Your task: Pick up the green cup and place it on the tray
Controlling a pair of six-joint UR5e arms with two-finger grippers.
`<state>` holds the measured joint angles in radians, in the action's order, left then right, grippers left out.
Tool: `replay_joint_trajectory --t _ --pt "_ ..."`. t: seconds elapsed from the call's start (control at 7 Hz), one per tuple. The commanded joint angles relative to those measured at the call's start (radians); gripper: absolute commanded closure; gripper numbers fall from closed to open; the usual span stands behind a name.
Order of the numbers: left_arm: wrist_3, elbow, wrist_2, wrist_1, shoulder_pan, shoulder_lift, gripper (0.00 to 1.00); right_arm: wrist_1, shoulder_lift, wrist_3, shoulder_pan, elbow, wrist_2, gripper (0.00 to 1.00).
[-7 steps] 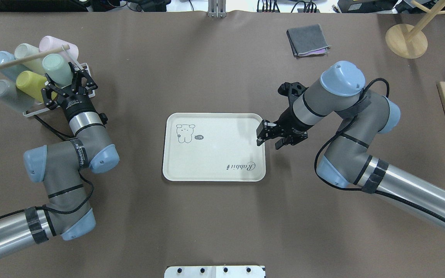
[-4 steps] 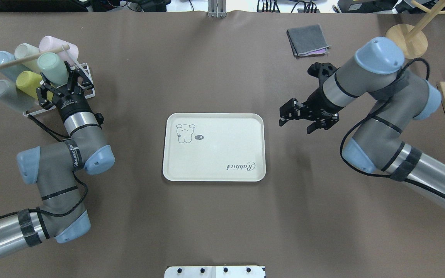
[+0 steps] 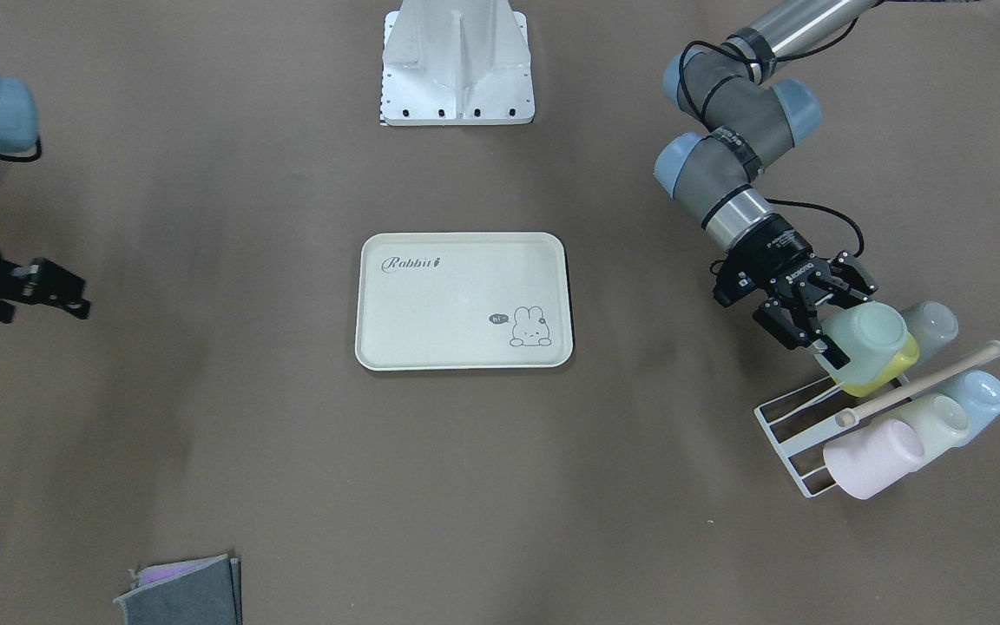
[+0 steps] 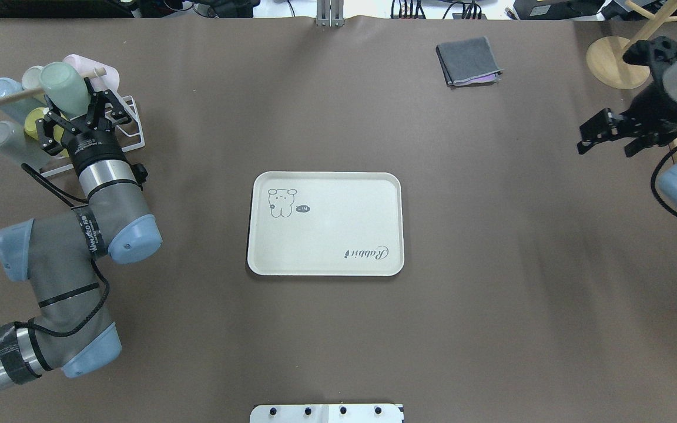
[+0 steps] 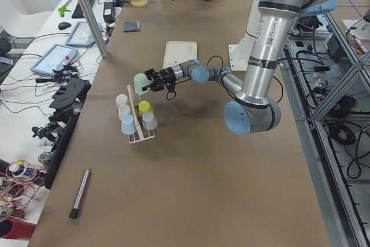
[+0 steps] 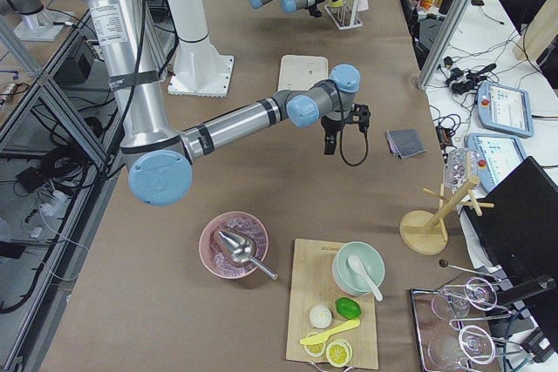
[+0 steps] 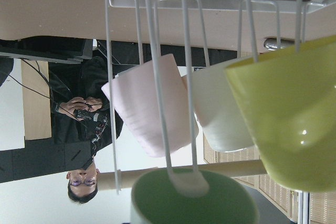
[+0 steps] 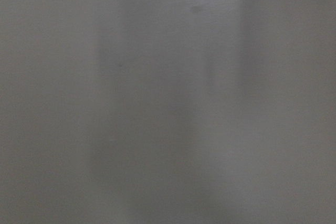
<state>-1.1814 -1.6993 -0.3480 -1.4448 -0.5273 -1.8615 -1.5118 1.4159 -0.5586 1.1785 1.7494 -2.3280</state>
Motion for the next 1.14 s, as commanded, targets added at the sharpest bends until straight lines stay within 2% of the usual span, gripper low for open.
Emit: replay_joint_trajectory --t 0.0,0.14,0.29,0.43,0.57,0.86,1.0 --pt "-0.058 -0.058 -0.011 -0.002 -0.010 0.002 0.35 -0.031 0.170 0.269 0.216 -0.025 0.012 0.00" --pt "-0.129 -0.072 -0.013 -0.046 -0.008 0.002 0.35 -0.048 0.175 0.424 0.307 -0.071 0.016 0.00" --pt "-0.279 -0.077 -0.023 -0.183 -0.007 -0.005 0.35 -0.115 0.175 0.554 0.381 -0.091 0.030 0.00" --pt "-0.478 -0.068 -0.169 -0.411 -0.007 0.002 0.35 -0.158 0.181 0.698 0.400 -0.088 0.103 0.00" --pt "-0.610 -0.037 -0.234 -0.601 -0.010 0.002 0.33 -0.177 0.184 0.710 0.403 -0.090 0.122 0.00" --pt "-0.607 -0.019 -0.278 -0.710 -0.017 -0.008 0.37 -0.165 0.224 0.721 0.434 -0.091 0.111 0.00" --pt "-0.601 -0.023 -0.349 -0.802 -0.043 -0.018 0.50 -0.165 0.222 0.721 0.434 -0.088 0.113 0.00"
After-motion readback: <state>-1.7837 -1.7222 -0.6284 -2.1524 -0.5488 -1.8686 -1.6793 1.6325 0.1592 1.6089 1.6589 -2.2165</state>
